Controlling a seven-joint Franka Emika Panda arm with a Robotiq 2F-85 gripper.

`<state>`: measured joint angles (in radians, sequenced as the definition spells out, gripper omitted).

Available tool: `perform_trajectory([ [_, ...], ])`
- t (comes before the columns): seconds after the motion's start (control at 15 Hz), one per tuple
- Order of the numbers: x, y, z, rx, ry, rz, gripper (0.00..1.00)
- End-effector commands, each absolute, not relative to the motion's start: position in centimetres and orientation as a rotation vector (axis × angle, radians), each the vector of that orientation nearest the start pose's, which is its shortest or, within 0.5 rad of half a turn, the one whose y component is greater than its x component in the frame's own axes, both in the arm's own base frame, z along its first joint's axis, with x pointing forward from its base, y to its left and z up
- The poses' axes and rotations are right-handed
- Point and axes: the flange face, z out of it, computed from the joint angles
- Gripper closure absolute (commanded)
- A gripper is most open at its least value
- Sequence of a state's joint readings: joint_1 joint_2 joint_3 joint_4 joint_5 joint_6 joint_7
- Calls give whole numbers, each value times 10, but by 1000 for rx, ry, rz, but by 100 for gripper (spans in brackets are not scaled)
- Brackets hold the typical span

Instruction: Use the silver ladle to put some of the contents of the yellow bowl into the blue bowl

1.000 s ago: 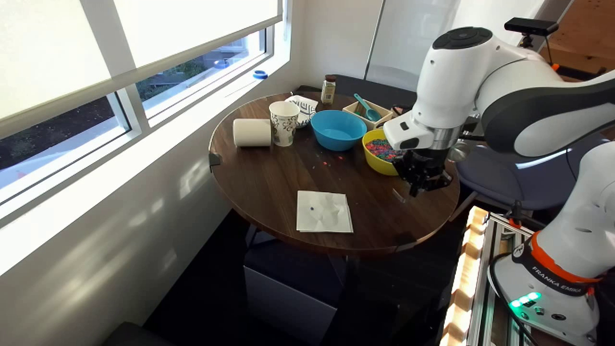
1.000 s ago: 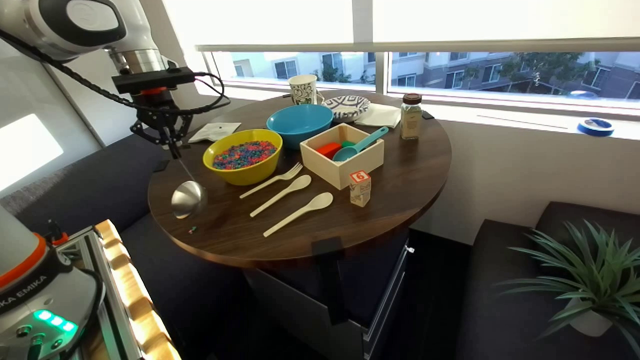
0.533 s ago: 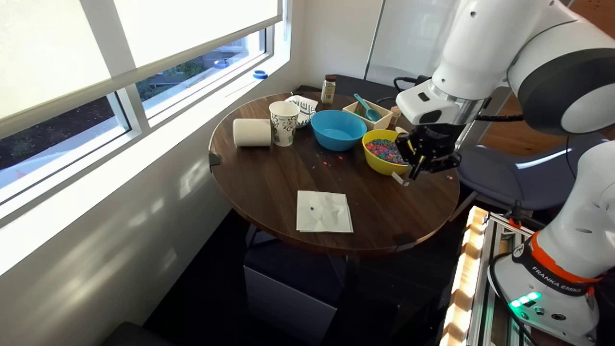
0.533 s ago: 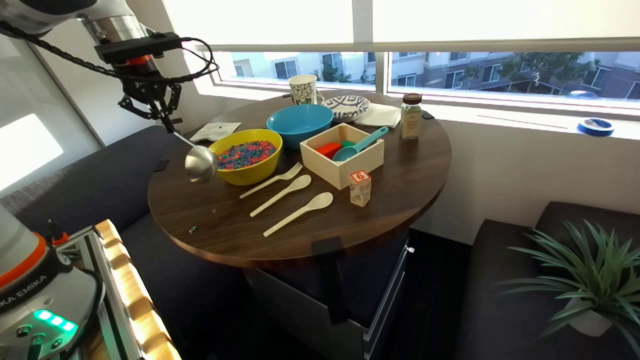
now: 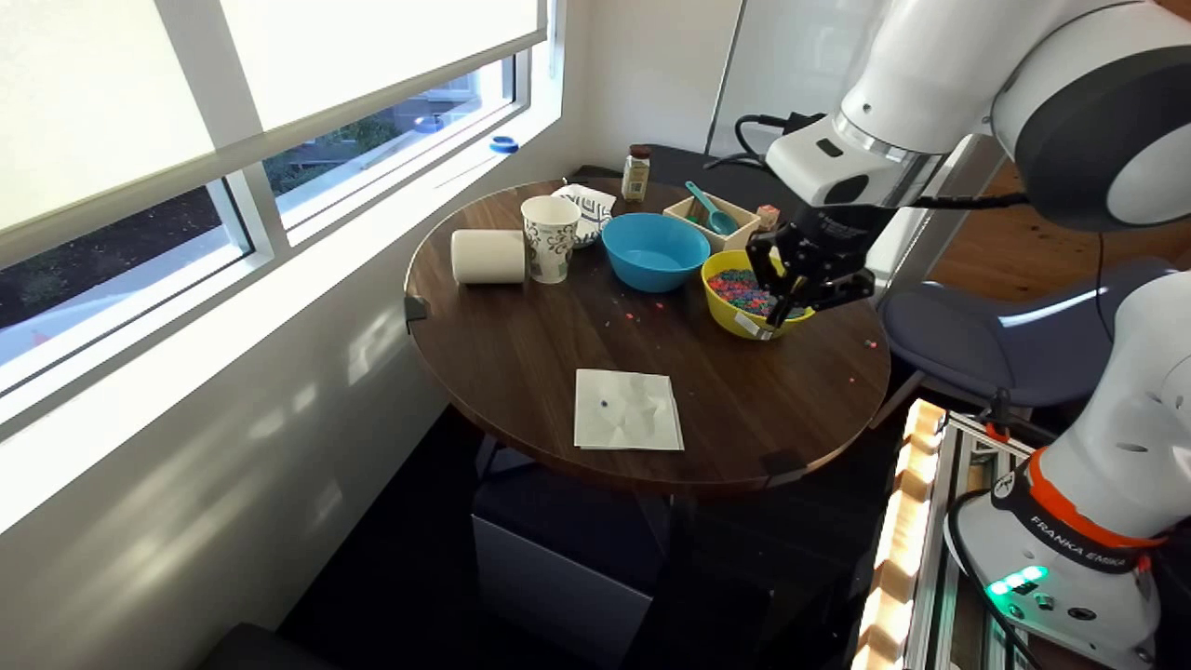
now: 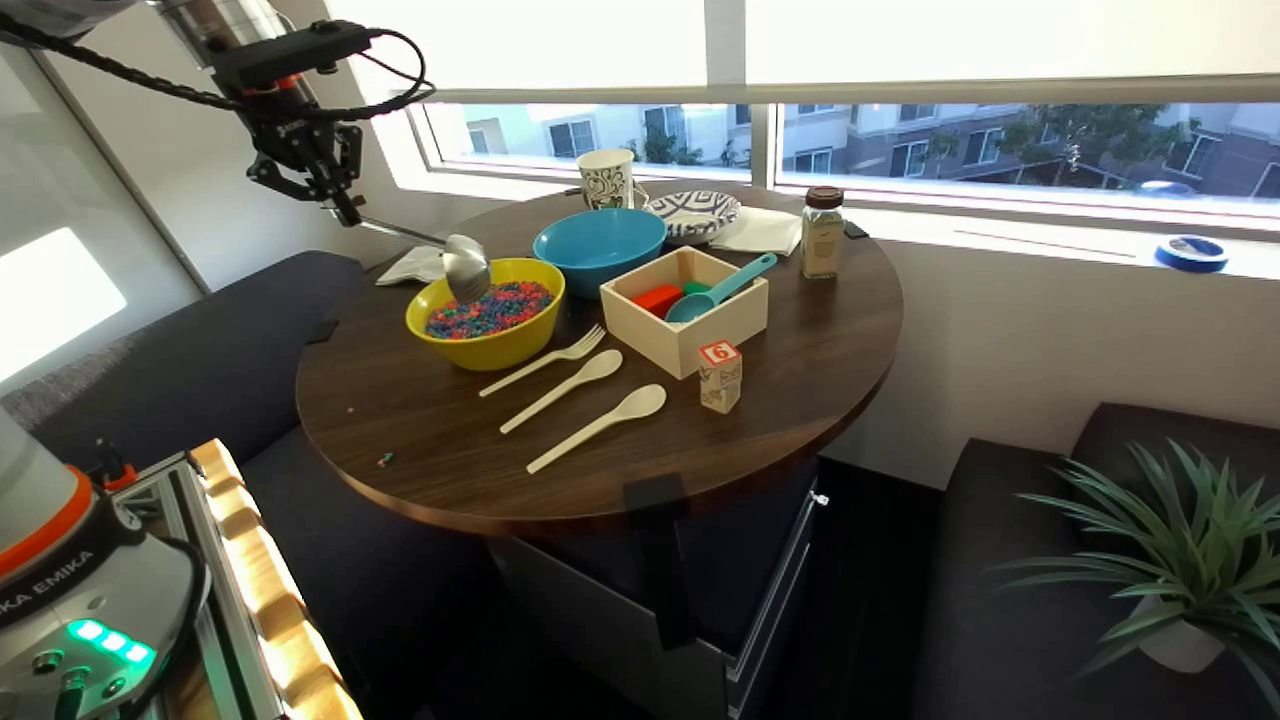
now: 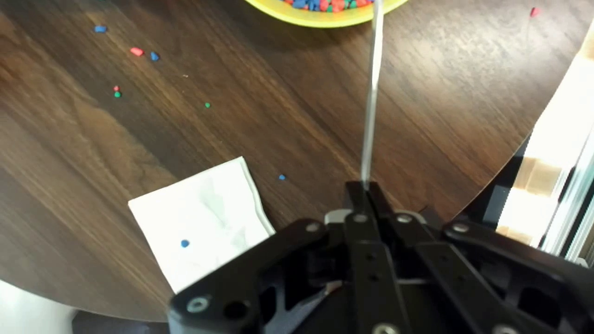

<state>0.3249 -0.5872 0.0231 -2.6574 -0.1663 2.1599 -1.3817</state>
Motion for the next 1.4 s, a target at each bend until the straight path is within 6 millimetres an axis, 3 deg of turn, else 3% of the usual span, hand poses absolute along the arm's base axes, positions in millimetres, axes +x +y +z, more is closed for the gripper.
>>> perform_trajectory([
  [0.0,363,131,439,1742,2449,41,99],
  [0.33,377,143,430,1649,2556,52,99],
  [0.4,368,138,435,1686,2508,33,99],
  [0.73,370,138,433,1684,2511,28,99],
  [0.87,372,143,431,1591,2509,62,99],
  [1.07,374,155,424,1477,2527,139,99],
  [1.33,374,156,406,1456,2562,177,99],
])
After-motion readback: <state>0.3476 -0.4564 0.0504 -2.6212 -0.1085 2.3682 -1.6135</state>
